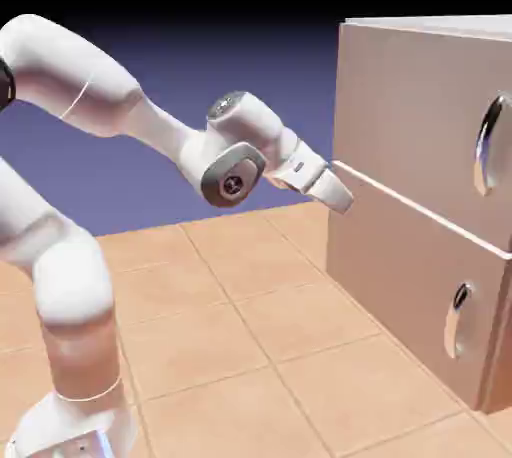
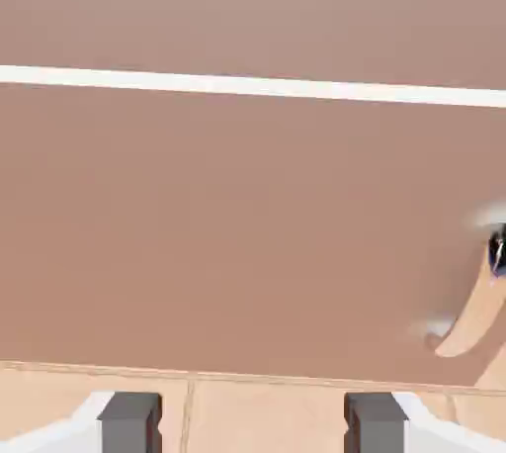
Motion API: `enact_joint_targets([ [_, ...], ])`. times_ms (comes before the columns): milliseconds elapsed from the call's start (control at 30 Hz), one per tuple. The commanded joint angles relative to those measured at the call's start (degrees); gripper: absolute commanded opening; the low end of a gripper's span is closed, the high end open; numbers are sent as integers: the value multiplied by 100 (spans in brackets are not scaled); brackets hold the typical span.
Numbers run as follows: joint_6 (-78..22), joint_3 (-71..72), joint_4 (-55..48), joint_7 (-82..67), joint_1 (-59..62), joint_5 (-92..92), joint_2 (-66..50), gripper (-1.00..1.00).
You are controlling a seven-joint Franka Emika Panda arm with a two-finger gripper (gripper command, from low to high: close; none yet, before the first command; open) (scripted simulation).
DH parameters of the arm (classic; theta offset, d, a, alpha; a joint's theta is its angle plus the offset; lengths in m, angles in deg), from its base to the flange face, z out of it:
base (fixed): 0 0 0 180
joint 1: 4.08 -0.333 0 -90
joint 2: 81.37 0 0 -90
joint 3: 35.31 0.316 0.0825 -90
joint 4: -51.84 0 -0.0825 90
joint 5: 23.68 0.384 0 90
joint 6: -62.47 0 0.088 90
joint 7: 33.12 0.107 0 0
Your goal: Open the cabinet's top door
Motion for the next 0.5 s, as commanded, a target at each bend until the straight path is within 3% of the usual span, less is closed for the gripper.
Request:
enact_joint_targets([
  [0, -7, -113, -65, 173, -105, -250, 36, 0],
  [467, -106, -1692, -969, 2591, -1579, -3739, 535, 0],
])
